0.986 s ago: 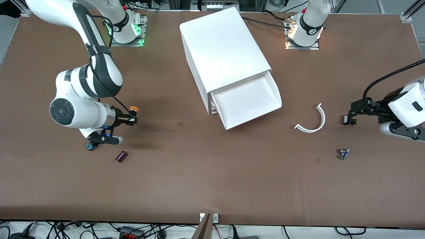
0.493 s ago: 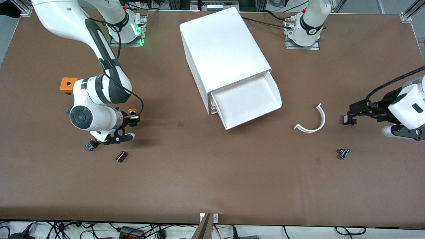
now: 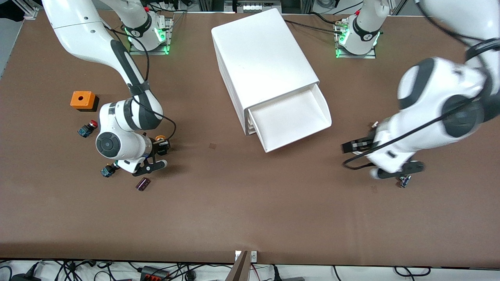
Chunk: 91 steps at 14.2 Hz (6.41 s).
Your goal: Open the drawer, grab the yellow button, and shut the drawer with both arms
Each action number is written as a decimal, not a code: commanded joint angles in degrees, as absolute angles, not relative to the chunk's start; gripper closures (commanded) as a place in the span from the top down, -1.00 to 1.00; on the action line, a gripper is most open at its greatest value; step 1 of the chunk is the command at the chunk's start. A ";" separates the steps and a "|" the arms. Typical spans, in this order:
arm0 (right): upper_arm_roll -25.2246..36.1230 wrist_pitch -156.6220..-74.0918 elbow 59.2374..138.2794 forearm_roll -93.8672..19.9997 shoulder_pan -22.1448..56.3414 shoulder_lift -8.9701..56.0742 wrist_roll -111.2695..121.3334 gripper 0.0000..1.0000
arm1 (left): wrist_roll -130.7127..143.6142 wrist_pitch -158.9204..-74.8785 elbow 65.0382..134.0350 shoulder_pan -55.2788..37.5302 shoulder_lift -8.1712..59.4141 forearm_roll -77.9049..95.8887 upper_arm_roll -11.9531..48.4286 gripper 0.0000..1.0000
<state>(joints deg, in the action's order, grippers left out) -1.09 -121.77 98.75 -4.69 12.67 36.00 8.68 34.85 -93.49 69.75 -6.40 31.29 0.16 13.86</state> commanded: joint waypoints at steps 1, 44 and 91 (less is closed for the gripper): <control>-1.32 -123.48 98.61 -1.24 14.49 36.38 9.32 -0.71 | 44.80 -95.88 69.79 -9.48 33.74 -0.61 13.89 1.00; 0.53 -92.64 77.25 -0.79 -4.31 12.04 -0.89 1.00 | 18.00 -92.55 83.39 3.96 13.66 -6.97 19.90 1.00; 0.35 -95.98 94.66 3.60 -3.96 -0.18 1.41 1.00 | -1.32 -87.63 95.01 1.05 -2.20 -0.44 3.87 1.00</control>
